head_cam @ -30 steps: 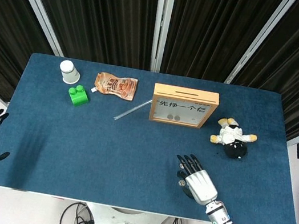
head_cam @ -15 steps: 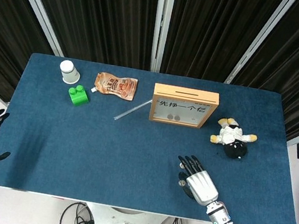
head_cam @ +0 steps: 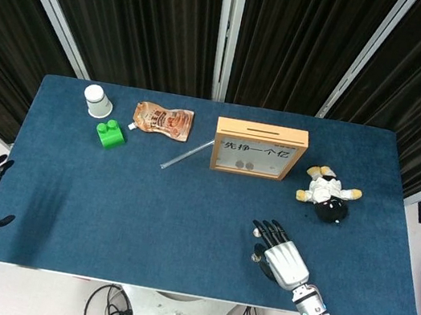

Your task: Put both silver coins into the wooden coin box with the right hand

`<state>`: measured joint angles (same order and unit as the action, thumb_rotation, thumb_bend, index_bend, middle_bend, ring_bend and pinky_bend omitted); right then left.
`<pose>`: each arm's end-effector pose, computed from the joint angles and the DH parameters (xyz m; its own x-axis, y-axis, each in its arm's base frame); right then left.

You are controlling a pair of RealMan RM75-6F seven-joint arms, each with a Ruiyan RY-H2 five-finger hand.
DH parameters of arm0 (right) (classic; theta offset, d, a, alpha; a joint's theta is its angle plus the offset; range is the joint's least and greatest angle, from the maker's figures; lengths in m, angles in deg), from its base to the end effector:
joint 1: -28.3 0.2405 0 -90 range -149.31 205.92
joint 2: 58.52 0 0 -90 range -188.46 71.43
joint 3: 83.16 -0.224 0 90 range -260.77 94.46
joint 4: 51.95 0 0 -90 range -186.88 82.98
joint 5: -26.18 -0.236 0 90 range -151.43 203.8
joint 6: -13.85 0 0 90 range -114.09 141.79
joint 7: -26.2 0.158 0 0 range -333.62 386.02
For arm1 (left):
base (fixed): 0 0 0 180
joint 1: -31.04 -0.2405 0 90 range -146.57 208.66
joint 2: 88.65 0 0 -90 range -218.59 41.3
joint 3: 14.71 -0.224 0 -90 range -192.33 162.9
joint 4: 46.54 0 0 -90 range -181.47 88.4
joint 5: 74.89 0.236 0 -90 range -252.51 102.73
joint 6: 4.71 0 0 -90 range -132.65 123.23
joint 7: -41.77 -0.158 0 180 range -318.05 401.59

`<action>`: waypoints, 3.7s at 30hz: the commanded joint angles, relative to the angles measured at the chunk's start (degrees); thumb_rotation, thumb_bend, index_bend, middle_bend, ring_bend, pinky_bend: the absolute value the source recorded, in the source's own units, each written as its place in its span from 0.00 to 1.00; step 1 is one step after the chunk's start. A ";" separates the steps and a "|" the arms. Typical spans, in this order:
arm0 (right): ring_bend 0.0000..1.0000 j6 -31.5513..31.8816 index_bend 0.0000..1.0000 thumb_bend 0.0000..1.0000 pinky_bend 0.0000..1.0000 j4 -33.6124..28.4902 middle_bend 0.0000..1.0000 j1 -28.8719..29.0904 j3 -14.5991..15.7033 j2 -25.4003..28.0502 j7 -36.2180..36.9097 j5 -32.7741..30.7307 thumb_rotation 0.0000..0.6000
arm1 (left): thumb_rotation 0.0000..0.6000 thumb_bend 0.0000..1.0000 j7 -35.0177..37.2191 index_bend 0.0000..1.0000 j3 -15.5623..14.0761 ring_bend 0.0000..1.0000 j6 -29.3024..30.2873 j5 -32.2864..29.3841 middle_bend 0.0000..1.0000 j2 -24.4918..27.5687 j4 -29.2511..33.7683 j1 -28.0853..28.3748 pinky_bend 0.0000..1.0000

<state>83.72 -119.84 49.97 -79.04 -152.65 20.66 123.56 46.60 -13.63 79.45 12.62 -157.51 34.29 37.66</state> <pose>-0.2266 -0.2266 -0.0675 0.5354 -0.2014 0.8202 -0.7706 -0.5139 0.3769 -0.3200 0.1999 0.1099 0.4307 0.0294 0.9020 0.9019 -0.0510 -0.4290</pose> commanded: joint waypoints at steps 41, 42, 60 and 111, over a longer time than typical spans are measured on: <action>0.00 -0.85 0.41 0.15 0.00 -0.15 0.00 0.82 1.11 0.13 -0.40 -0.54 1.00 | 1.00 0.04 0.70 0.04 0.05 0.00 -0.33 -0.23 0.00 0.32 -0.15 -0.07 0.00; 0.00 -0.78 0.41 0.15 0.00 -0.09 0.00 0.82 1.07 0.05 -0.44 -0.54 1.00 | 1.00 0.04 0.81 0.04 0.06 0.00 -0.29 -0.20 0.00 0.32 -0.21 -0.08 0.00; 0.00 0.69 0.50 0.18 0.00 3.08 0.02 1.40 -0.22 -3.18 0.08 -0.47 1.00 | 1.00 0.04 4.21 0.04 0.00 0.00 -1.36 0.05 0.00 0.23 -2.50 0.60 0.00; 0.00 3.69 0.62 0.37 0.00 6.19 0.09 2.71 -0.62 -4.24 4.30 0.52 1.00 | 1.00 0.04 6.44 0.04 -0.33 0.00 -1.97 -0.05 0.00 0.09 -3.77 0.81 0.00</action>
<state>87.21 -113.51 52.68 -79.56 -157.03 24.81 124.01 53.04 -13.96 77.48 12.58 -157.41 30.53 38.47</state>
